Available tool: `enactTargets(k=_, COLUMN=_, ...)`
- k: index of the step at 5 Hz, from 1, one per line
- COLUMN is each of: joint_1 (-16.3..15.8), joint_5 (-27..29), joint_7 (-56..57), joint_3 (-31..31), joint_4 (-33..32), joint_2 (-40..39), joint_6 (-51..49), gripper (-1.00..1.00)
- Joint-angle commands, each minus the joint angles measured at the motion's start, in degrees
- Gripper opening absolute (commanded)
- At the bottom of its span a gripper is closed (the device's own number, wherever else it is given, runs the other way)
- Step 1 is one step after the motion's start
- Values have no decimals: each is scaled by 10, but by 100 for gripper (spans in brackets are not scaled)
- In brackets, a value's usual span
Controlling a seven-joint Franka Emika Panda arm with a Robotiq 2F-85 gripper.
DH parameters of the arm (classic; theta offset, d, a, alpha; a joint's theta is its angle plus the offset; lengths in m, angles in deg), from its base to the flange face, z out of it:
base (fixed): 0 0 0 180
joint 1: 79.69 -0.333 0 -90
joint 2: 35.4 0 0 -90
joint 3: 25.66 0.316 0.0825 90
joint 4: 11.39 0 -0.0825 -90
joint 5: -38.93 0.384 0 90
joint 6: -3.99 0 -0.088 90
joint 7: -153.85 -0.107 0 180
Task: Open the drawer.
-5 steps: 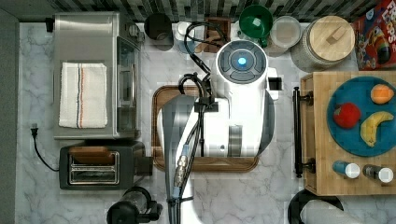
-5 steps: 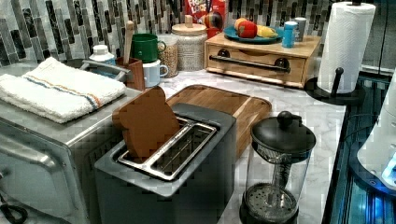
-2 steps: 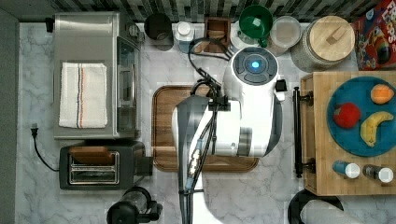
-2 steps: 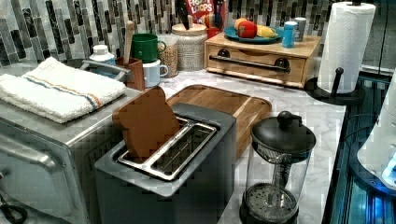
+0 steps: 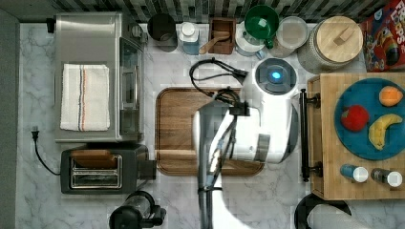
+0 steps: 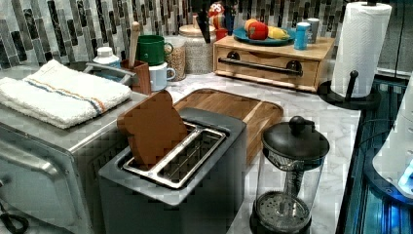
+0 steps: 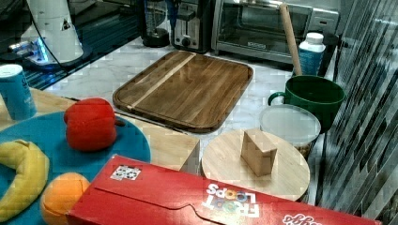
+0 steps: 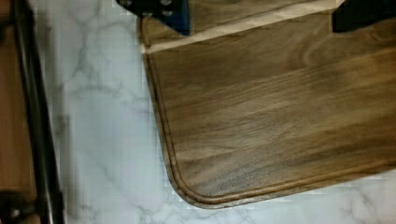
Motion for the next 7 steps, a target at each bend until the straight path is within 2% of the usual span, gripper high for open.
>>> enactTargets(k=1, joint_1=60, joint_5=-8, joint_7=157, joint_3=-44, joint_4=41, joint_2=-21, joint_6=13, gripper=100)
enactTargets(k=2, joint_1=62, joint_5=-18, joint_7=180, joint_3=-41, joint_4=33, joint_2=-18, joint_6=27, gripper=100)
enactTargets(k=3, joint_1=91, joint_5=-37, joint_7=232, joint_3=-37, joint_4=57, joint_2=-52, joint_6=43, gripper=100)
enactTargets(k=4, joint_1=105, joint_5=-37, joint_7=280, joint_3=-44, joint_4=34, joint_2=-52, joint_6=103, gripper=100)
enactTargets(k=5, joint_1=114, joint_5=-19, joint_7=319, joint_3=-51, joint_4=36, joint_2=-63, joint_6=111, gripper=100)
enactTargets(k=6, joint_1=109, joint_5=-23, joint_7=310, joint_3=-59, joint_4=14, joint_2=-60, joint_6=140, gripper=100)
enactTargets(k=7, joint_1=120, joint_5=-29, joint_7=295, joint_3=-46, joint_4=-5, joint_2=-55, joint_6=154, gripper=100)
